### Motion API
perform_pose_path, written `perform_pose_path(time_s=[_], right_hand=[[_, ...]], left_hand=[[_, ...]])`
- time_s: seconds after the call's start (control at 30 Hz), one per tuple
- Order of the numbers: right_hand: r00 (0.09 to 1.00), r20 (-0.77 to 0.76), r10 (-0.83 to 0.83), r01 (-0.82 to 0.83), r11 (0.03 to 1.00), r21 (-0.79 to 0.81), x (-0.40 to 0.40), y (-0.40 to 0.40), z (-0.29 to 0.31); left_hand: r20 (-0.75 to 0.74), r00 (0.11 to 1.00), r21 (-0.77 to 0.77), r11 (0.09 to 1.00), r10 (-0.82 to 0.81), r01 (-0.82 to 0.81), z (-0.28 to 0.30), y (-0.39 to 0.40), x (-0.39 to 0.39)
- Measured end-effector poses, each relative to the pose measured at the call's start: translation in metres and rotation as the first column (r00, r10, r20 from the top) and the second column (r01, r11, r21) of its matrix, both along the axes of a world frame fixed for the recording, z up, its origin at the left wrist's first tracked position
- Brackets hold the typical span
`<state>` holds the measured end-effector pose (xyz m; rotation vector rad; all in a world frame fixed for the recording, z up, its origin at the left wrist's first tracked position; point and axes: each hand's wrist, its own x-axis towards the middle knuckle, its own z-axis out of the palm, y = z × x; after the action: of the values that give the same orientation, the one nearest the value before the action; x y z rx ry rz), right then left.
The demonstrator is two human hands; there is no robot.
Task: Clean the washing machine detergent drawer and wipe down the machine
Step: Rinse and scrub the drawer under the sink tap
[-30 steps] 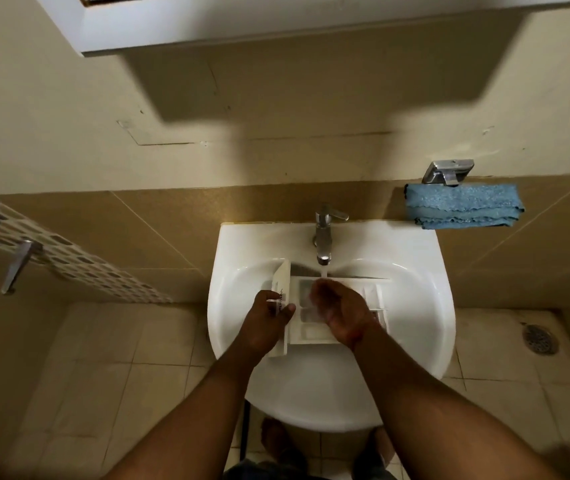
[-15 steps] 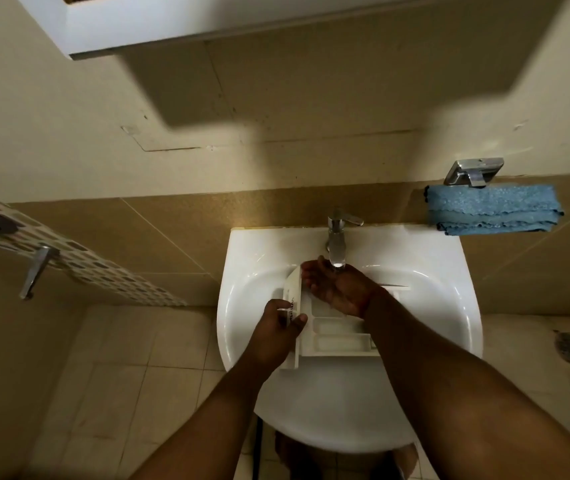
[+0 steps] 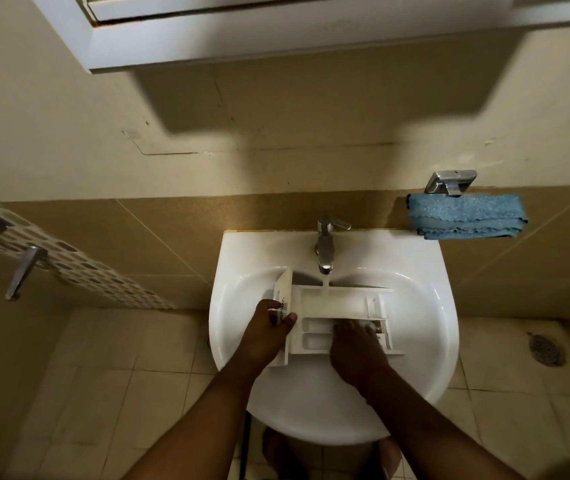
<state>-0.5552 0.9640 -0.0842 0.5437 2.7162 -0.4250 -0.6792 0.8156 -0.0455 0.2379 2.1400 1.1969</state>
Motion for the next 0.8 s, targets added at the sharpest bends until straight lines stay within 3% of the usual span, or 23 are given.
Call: perform_pose_path(time_s=[0.1,0.2,0.3,0.37,0.43,0.53,0.8], right_hand=[[0.994,-0.042,0.105,-0.110,0.984,-0.142,-0.024,-0.025,0.011],[0.984,-0.071,0.161,-0.172,0.968,-0.185,-0.013,0.001,0.011],[0.999,-0.029,0.019,-0.026,0.964,-0.264,0.013,0.039,0.009],[0.975,-0.165,-0.148,0.081,0.930,-0.358,0.026,0.047,0.010],[0.894,-0.257,-0.367,0.219,0.858,-0.466,0.036,0.045,0.012],[0.772,-0.218,-0.597,0.390,0.716,-0.580,0.047,0.044,0.015],[0.851,-0.007,-0.525,0.411,0.674,-0.613,0.034,0.038,0.016]], left_hand=[[0.007,1.000,-0.013,1.000,-0.009,0.009,0.002,0.000,0.000],[0.000,1.000,-0.012,1.000,-0.006,0.006,0.003,0.000,0.001],[-0.008,1.000,-0.018,0.999,-0.029,0.029,0.005,0.000,0.001],[-0.017,0.999,-0.019,0.999,-0.028,0.027,0.004,-0.001,0.000],[-0.033,0.999,-0.008,1.000,-0.022,0.022,0.006,-0.003,0.002],[-0.096,0.995,-0.007,1.000,-0.012,0.011,0.012,-0.009,0.007],[-0.260,0.964,-0.019,0.998,0.057,-0.064,0.028,-0.020,0.010]])
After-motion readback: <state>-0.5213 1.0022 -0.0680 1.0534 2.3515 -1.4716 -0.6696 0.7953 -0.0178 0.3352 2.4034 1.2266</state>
